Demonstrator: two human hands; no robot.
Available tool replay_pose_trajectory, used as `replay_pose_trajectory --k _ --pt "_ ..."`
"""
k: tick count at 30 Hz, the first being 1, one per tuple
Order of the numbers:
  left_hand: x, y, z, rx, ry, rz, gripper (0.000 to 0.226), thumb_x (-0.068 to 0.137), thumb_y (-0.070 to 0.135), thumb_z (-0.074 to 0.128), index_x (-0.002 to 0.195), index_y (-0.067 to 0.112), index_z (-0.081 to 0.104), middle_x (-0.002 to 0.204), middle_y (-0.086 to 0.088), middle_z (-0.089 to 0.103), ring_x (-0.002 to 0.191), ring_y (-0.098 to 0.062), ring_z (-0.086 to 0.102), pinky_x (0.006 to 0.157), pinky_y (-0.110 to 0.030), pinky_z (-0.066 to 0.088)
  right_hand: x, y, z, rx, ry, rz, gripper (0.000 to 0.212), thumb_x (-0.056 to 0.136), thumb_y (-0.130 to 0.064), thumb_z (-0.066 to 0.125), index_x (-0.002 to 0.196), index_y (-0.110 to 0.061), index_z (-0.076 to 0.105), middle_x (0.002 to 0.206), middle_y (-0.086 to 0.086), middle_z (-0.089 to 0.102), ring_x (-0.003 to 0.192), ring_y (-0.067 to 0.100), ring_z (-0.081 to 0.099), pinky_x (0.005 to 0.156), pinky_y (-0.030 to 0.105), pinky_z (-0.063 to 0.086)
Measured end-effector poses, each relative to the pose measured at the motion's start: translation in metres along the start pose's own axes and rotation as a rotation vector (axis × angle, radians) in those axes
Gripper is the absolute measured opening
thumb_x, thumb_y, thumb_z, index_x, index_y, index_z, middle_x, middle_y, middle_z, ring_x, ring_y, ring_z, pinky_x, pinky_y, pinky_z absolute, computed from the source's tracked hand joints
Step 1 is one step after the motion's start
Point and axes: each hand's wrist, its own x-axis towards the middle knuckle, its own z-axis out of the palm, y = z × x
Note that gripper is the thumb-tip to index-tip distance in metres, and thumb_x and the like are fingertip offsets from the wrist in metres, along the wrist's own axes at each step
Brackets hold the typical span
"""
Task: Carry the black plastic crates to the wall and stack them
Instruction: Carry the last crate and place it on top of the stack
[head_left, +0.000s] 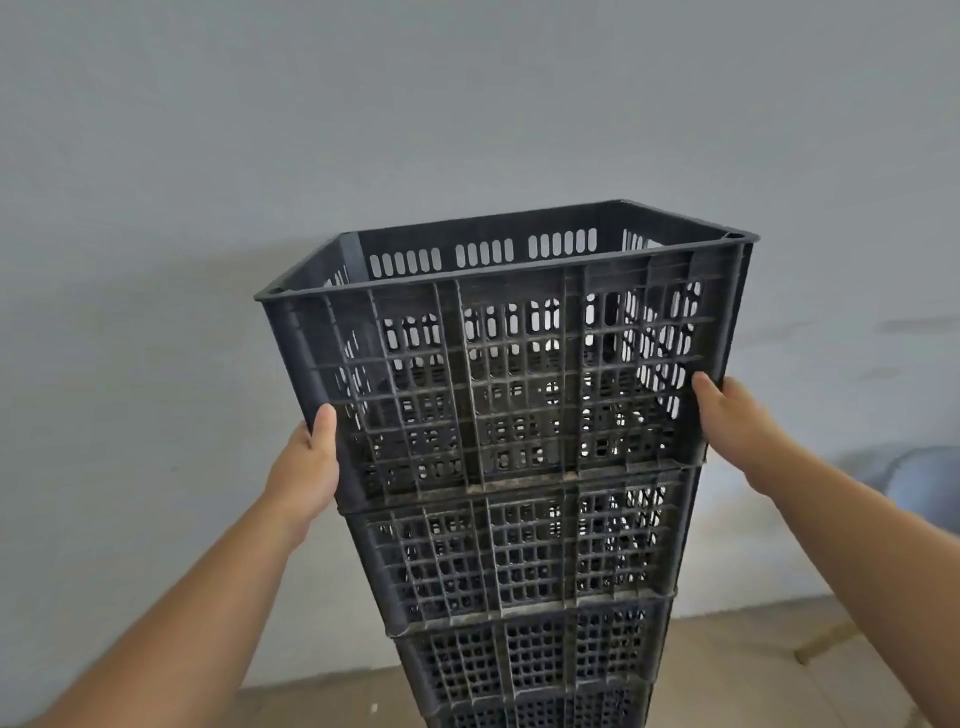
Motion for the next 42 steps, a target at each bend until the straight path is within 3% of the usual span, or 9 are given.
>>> replay_pose_trajectory --k 9,14,20,23,27,30,34,37,42 --pt "-0.026 0.006 -0.037 1.058 -0.487 0.193 0.063 0.101 0.053 0.04 0.15 0.013 0.039 0.146 -0.004 0.055 0.124 -0.024 0.057 0.101 -0.037 0.046 -0.044 -0.072 -0.012 -0.746 -0.376 -0.087 0.039 0.098 -0.038 0.053 0.079 -0.005 0.063 0.082 0.012 0.072 0.063 0.021 0.064 0.06 0.03 0.053" --pt "-0.046 0.076 -0.034 0.894 -0.42 0.437 0.056 0.101 0.051 0.04 0.152 0.026 0.043 0.111 0.008 0.073 0.098 -0.011 0.069 0.095 -0.038 0.053 -0.067 -0.135 -0.022 -0.698 -0.149 -0.48 0.029 0.097 -0.037 0.051 0.094 -0.019 0.072 0.091 0.002 0.075 0.079 0.015 0.068 0.064 0.028 0.049" --pt "-0.061 0.175 -0.027 0.616 0.003 0.771 0.027 0.103 0.041 0.044 0.096 0.027 0.065 0.083 0.009 0.07 0.072 -0.009 0.066 0.066 -0.029 0.055 -0.046 -0.186 -0.034 -0.47 0.083 -0.744 0.025 0.098 -0.036 0.049 0.118 -0.023 0.058 0.101 -0.005 0.053 0.078 0.007 0.055 0.062 0.026 0.04" --pt "-0.047 0.209 -0.017 0.517 0.125 0.821 0.021 0.104 0.037 0.045 0.106 0.026 0.062 0.091 0.013 0.065 0.072 -0.005 0.059 0.06 -0.025 0.043 -0.03 -0.199 -0.029 -0.55 -0.031 -0.73 0.041 0.102 -0.046 0.039 0.13 -0.021 0.055 0.118 -0.001 0.057 0.1 0.016 0.058 0.082 0.036 0.049" --pt "-0.017 0.23 0.009 0.584 0.026 0.706 0.04 0.107 0.034 0.035 0.139 0.018 0.055 0.134 -0.003 0.059 0.112 -0.019 0.058 0.094 -0.037 0.048 -0.019 -0.21 -0.018 -0.795 -0.253 -0.781 0.033 0.11 -0.031 0.022 0.104 -0.028 0.055 0.12 0.003 0.058 0.112 0.023 0.055 0.099 0.041 0.045" --pt "-0.006 0.239 0.028 0.66 -0.057 0.608 0.05 0.108 0.043 0.027 0.145 0.02 0.051 0.145 -0.005 0.054 0.12 -0.025 0.057 0.103 -0.046 0.046 -0.003 -0.213 -0.005 -0.915 -0.325 -0.792 0.048 0.111 -0.023 0.017 0.156 -0.018 0.031 0.159 0.012 0.038 0.144 0.033 0.038 0.117 0.047 0.031" --pt "-0.001 0.248 0.043 0.903 -0.146 0.532 0.049 0.111 0.028 0.021 0.154 0.017 0.042 0.157 -0.009 0.044 0.137 -0.028 0.046 0.111 -0.047 0.039 0.02 -0.213 0.008 -1.034 -0.409 -0.849 0.048 0.11 -0.022 0.016 0.156 -0.029 0.028 0.161 0.011 0.034 0.148 0.034 0.033 0.12 0.047 0.028" --pt "0.003 0.248 0.049 1.065 -0.212 0.506 0.043 0.109 0.008 0.024 0.146 0.01 0.044 0.154 -0.008 0.047 0.135 -0.027 0.048 0.107 -0.037 0.04 0.025 -0.212 0.009 -1.063 -0.508 -0.855 0.044 0.11 -0.022 0.014 0.118 -0.041 0.052 0.149 0.008 0.049 0.144 0.031 0.04 0.117 0.044 0.029" --pt "0.011 0.243 0.053 1.174 -0.228 0.532 0.028 0.101 -0.001 0.032 0.108 0.013 0.054 0.122 -0.006 0.061 0.109 -0.026 0.061 0.098 -0.038 0.049 0.027 -0.216 0.009 -1.04 -0.545 -0.783 0.051 0.111 -0.013 0.017 0.162 -0.018 0.014 0.163 0.008 0.032 0.146 0.028 0.036 0.116 0.039 0.028"
